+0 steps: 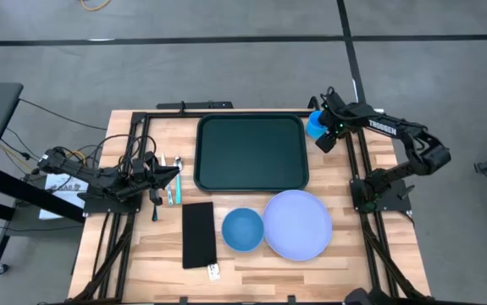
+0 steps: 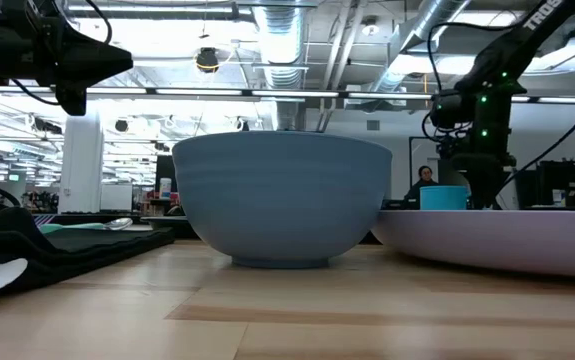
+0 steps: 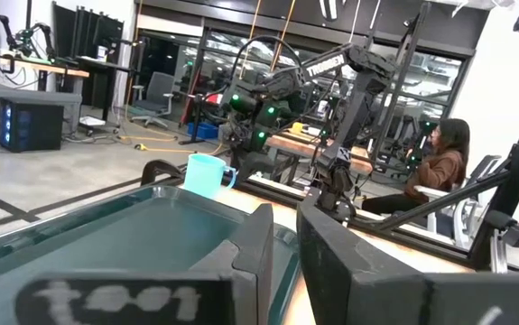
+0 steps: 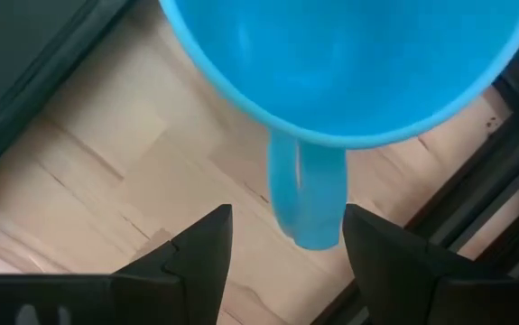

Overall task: Set up tray
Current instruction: Put the blue mug on top of the black tray

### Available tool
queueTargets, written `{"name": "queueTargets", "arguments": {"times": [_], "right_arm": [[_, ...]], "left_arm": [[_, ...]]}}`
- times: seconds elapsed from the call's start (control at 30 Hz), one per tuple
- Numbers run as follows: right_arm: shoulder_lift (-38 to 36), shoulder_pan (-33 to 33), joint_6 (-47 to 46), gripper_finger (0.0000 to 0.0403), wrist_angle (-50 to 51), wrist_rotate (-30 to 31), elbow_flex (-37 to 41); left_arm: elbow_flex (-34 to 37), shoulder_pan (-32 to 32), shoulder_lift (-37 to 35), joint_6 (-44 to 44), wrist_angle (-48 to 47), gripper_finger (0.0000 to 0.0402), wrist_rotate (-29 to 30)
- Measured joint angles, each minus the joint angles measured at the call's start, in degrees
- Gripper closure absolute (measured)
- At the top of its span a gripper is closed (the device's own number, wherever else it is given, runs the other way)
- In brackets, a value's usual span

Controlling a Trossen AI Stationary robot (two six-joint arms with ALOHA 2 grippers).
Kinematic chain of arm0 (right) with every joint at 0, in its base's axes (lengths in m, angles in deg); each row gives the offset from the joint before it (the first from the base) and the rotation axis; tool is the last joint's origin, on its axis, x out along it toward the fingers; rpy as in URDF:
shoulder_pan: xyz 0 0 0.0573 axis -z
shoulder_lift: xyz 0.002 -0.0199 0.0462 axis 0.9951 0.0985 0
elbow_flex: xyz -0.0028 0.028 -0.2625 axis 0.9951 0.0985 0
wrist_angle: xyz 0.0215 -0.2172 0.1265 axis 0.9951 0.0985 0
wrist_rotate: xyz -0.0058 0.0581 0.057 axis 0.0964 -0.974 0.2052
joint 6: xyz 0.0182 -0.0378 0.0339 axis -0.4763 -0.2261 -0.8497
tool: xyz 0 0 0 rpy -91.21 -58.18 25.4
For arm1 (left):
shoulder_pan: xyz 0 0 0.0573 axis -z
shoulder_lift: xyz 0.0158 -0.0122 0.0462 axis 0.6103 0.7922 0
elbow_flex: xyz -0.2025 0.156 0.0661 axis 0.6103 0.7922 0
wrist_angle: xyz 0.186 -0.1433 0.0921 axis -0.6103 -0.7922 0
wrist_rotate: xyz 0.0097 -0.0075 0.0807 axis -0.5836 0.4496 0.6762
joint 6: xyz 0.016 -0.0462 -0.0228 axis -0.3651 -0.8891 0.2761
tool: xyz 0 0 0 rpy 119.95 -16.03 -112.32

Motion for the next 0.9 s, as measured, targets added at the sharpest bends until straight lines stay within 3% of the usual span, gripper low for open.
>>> {"name": "queueTargets", "arguments": {"times": [0.57,0.9], "right_arm": [[0.3,0.0,-2.8,0.0201,-1.2,0.3,0.0],[0.2,0.0,-6.5,0.0201,-2.1,3.5,0.0]], "left_arm": [[0.0,0.0,0.0,0.0,-0.5,0.036,0.0],[0.0,0.0,0.0,0.0,-0.5,0.036,0.0]]}}
